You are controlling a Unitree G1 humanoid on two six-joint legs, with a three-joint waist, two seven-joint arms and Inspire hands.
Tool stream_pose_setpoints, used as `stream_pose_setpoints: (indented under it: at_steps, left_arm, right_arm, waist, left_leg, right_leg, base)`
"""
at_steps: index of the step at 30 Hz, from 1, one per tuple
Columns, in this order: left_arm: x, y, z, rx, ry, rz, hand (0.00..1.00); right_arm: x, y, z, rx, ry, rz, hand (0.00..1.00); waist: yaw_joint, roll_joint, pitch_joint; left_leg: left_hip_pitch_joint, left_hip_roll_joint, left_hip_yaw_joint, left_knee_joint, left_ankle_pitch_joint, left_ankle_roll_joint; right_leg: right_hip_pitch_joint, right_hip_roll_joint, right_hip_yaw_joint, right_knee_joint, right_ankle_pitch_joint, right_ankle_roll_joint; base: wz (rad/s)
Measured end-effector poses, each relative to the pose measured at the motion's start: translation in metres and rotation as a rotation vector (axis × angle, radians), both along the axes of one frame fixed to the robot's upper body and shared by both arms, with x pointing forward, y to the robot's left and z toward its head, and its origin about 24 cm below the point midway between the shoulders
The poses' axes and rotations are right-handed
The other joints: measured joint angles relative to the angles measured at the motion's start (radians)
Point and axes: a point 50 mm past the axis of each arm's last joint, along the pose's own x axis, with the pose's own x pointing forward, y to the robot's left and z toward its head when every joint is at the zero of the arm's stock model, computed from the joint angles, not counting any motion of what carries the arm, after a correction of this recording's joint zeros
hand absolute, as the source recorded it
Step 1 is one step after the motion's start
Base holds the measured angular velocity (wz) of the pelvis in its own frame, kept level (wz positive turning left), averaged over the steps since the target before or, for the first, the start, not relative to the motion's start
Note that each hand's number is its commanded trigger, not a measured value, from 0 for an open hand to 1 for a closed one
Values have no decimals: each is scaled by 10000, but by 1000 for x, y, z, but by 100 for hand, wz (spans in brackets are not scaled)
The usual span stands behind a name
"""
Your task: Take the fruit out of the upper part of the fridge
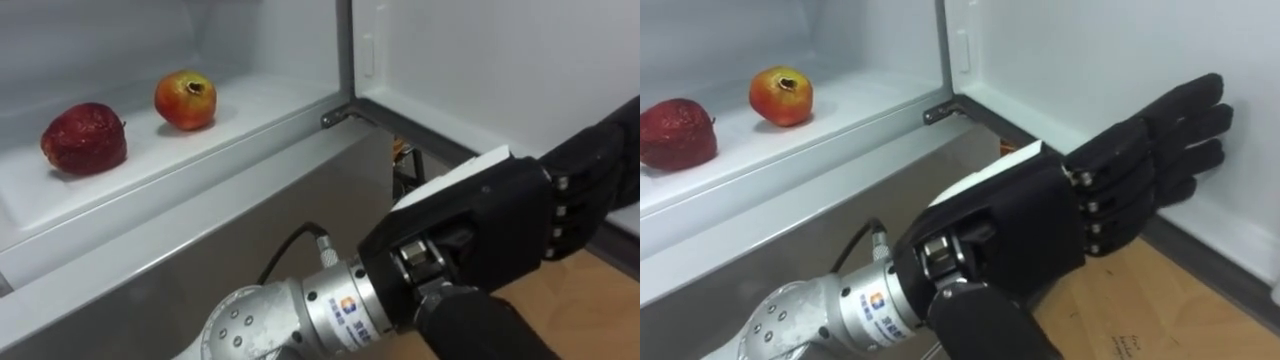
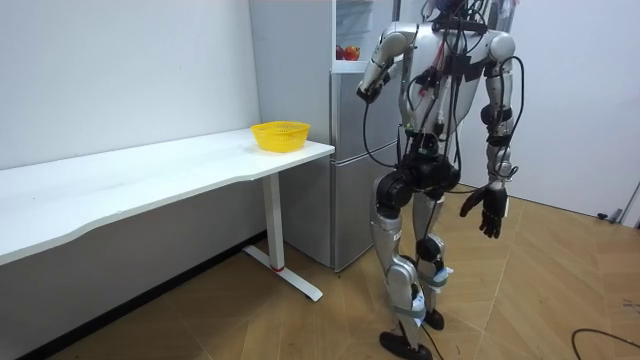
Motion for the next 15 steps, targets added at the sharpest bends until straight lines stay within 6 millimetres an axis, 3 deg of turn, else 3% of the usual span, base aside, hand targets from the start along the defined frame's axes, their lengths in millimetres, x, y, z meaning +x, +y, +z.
stream_pose_setpoints:
  at_steps: [3,7,15]
  left_arm:
    - [0,0,1,166,-321,357,0]
    - [2,4,4,8,-351,631,0]
    - [-15,23,39,-1225,-1850,1142,0]
  right_arm:
    - [-4,-1,0,-209,79,-31,0]
    - [-3,-1,0,-262,-7,33,0]
    - [-1,-1,0,-509,-142,51,0]
  waist:
    - [50,74,-56]
    - [74,67,-56]
    - [909,79,-60]
  left_leg:
    - [23,0,-192,3,0,0]
    - [44,40,-187,3,-12,-20]
    - [-138,-18,-521,40,-22,-41]
  right_leg:
    - [61,-29,-184,12,0,0]
    - [56,-32,-410,150,0,0]
    - [-147,-52,-704,163,3,-26]
  base:
    - [13]
    - [14]
    - [12]
